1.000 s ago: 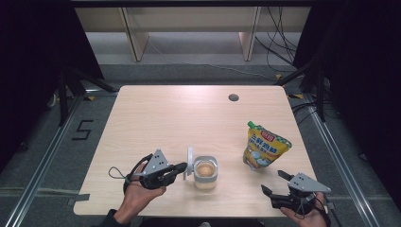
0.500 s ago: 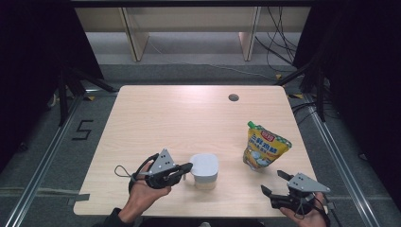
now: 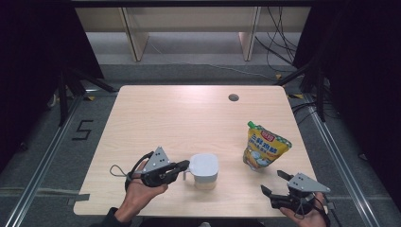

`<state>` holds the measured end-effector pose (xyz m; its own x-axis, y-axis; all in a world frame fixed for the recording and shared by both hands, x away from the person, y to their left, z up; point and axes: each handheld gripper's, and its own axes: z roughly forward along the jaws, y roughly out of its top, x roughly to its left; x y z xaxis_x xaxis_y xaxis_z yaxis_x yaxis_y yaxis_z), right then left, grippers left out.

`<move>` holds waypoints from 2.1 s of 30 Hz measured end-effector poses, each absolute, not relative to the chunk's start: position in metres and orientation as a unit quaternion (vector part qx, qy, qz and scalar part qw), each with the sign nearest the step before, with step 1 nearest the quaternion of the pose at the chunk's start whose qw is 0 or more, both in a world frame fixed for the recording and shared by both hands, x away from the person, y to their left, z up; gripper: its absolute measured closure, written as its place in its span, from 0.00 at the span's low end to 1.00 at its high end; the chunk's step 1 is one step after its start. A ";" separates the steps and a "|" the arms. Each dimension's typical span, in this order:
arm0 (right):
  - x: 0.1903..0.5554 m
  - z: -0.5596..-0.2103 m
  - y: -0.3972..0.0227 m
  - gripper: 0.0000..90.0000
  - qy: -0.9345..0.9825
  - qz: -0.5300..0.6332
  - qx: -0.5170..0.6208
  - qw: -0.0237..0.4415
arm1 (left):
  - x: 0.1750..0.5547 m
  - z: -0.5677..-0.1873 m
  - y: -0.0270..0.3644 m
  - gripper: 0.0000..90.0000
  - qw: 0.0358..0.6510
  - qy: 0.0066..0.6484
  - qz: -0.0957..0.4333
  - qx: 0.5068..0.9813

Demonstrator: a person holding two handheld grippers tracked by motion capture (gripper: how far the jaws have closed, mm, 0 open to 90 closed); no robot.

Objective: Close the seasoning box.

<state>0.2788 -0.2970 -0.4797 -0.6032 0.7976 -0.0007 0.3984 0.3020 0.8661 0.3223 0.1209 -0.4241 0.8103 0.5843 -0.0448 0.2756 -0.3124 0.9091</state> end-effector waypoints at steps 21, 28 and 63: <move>0.279 -0.480 -0.296 0.22 0.775 0.451 0.387 0.215 | 0.319 -0.425 0.141 0.53 0.522 0.293 0.146 0.787; 0.280 -0.480 -0.296 0.22 0.775 0.451 0.385 0.219 | 0.317 -0.429 0.147 0.38 0.519 0.305 0.140 0.786; 0.279 -0.480 -0.297 0.22 0.777 0.450 0.382 0.219 | 0.283 -0.475 0.164 0.22 0.484 0.318 0.118 0.807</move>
